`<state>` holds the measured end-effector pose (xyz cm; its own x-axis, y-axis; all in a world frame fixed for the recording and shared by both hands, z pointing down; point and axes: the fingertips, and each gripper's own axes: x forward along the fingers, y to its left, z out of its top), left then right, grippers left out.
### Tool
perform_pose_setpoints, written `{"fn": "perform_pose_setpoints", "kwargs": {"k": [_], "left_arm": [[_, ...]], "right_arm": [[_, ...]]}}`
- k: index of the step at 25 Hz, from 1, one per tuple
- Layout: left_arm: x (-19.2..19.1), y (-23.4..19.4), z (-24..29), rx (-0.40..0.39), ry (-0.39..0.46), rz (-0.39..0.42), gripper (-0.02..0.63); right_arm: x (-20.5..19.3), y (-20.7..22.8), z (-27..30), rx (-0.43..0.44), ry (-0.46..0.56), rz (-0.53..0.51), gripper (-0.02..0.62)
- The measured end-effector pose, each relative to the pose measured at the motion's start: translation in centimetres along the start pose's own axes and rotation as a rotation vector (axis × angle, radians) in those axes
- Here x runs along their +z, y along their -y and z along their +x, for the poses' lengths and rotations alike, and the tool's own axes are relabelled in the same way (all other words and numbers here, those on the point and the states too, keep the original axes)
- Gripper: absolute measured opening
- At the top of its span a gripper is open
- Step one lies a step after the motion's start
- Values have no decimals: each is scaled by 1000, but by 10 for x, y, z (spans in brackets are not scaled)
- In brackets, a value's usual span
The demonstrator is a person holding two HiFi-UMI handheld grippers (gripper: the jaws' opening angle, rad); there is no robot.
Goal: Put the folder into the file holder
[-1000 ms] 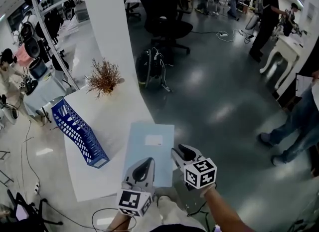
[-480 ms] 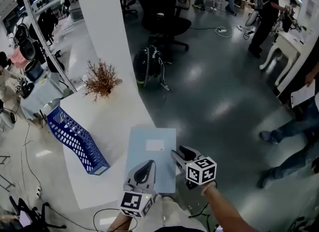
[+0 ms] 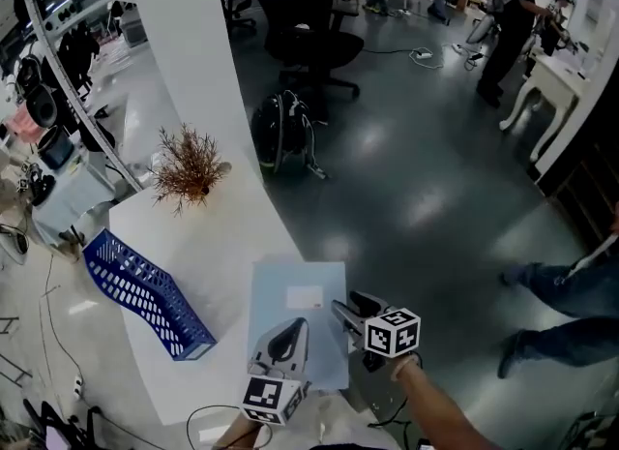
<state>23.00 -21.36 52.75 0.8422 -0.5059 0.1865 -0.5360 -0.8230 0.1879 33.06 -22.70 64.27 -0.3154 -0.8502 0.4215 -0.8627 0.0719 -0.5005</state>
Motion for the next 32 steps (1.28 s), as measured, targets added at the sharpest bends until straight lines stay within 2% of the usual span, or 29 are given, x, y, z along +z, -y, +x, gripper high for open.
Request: {"fn": "perform_pose_setpoints", "kwargs": {"k": [11, 18, 26, 32], "left_arm": [[-18, -15, 24, -42, -54, -17, 6], [-30, -24, 35, -73, -71, -33, 6], [-37, -33, 46, -85, -90, -44, 6], [-40, -33, 50, -101, -109, -50, 6]], "right_arm": [[-23, 18, 23, 37, -56, 129, 270], [-36, 21, 33, 98, -86, 251, 311], [-41, 28, 47, 157, -98, 344, 313], [-42, 24, 49, 233, -125, 445, 308]]}}
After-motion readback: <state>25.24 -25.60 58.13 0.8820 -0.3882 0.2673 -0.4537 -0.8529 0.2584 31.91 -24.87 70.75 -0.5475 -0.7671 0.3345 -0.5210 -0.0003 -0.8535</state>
